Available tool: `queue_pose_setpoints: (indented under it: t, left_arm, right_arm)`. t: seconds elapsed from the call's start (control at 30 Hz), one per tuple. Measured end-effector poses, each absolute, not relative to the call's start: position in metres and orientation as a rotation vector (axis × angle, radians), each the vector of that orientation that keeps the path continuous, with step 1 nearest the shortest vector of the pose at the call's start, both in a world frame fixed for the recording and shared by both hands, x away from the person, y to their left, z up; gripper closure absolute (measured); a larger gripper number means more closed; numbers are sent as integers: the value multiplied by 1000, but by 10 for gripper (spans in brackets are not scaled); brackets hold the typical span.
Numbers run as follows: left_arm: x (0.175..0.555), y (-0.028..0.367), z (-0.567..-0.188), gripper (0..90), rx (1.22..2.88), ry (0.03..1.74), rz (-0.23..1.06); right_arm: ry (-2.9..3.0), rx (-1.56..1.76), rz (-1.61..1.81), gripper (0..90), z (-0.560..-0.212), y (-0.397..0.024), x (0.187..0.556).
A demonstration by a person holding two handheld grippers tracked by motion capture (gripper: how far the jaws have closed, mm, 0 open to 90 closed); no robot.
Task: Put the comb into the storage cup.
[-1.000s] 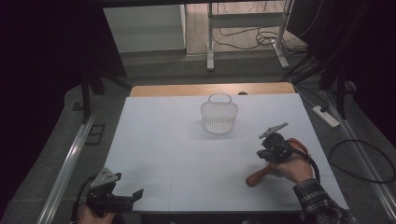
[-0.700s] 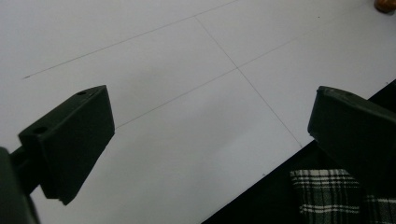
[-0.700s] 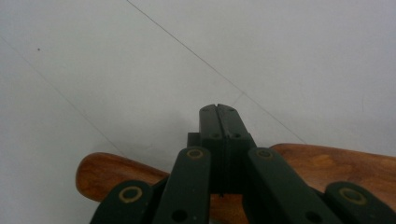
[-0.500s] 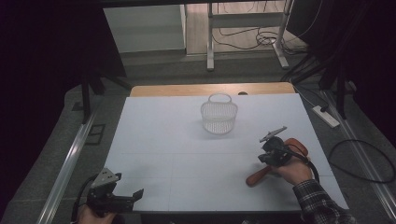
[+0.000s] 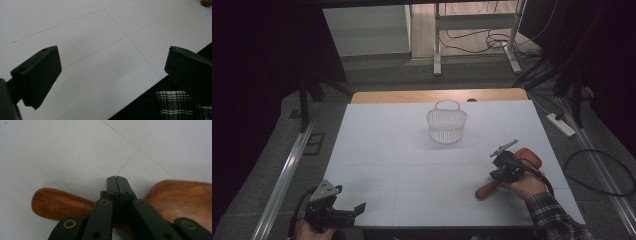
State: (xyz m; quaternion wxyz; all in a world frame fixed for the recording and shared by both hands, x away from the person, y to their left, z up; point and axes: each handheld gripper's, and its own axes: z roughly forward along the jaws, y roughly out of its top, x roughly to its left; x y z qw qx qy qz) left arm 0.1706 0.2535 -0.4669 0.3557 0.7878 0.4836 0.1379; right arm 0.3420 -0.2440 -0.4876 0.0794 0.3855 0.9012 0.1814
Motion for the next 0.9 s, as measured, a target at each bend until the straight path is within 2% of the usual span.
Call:
queue_pose_setpoints:
  t: [0.9]
  left_arm:
    - [171,253,-467,20,2033,1256,356]
  right_arm:
    - [2780,1154,551,894,-486,-284,318]
